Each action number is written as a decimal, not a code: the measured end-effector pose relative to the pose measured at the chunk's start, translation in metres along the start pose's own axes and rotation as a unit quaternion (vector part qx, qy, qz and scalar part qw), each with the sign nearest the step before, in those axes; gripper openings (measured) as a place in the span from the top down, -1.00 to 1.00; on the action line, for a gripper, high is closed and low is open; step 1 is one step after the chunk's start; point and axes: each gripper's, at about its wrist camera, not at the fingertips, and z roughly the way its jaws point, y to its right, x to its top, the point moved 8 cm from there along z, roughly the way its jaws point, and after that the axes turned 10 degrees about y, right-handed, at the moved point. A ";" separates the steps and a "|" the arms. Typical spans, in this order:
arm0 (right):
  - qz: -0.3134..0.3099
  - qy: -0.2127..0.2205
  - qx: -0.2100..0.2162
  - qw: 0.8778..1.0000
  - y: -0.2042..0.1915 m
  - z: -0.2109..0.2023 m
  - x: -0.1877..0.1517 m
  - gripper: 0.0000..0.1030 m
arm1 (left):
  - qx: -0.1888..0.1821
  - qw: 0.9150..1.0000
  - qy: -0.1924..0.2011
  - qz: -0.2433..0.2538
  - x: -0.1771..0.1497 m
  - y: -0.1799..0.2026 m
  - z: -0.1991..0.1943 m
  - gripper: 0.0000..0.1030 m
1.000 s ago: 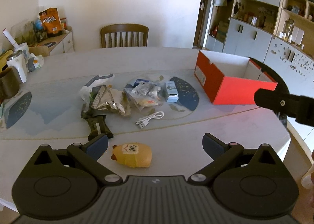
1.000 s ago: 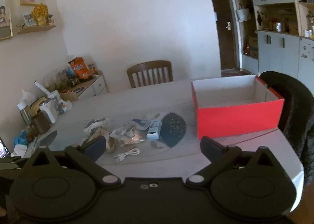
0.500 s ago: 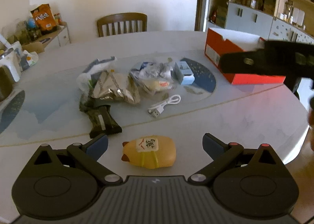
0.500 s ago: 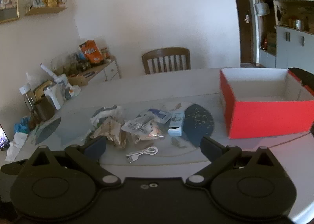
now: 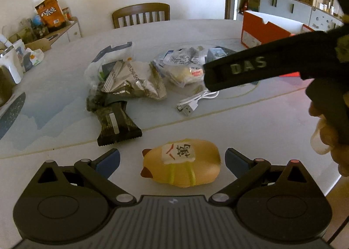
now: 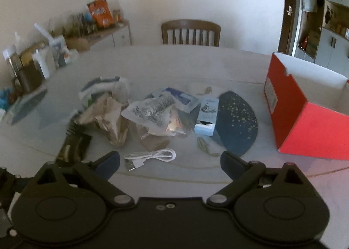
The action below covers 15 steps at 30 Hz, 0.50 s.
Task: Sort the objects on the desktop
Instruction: 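Close the left gripper on the yellow chick toy while the right tool approaches the white cable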
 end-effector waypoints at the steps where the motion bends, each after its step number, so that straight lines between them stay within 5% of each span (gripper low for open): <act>1: -0.003 -0.004 -0.002 1.000 -0.001 0.004 0.000 -0.91 | 0.002 1.000 0.000 0.000 0.000 -0.001 0.002 -1.00; 15: -0.034 -0.048 -0.004 0.998 -0.012 0.046 -0.009 -0.89 | 0.015 1.000 0.008 -0.009 0.000 -0.002 0.013 -0.99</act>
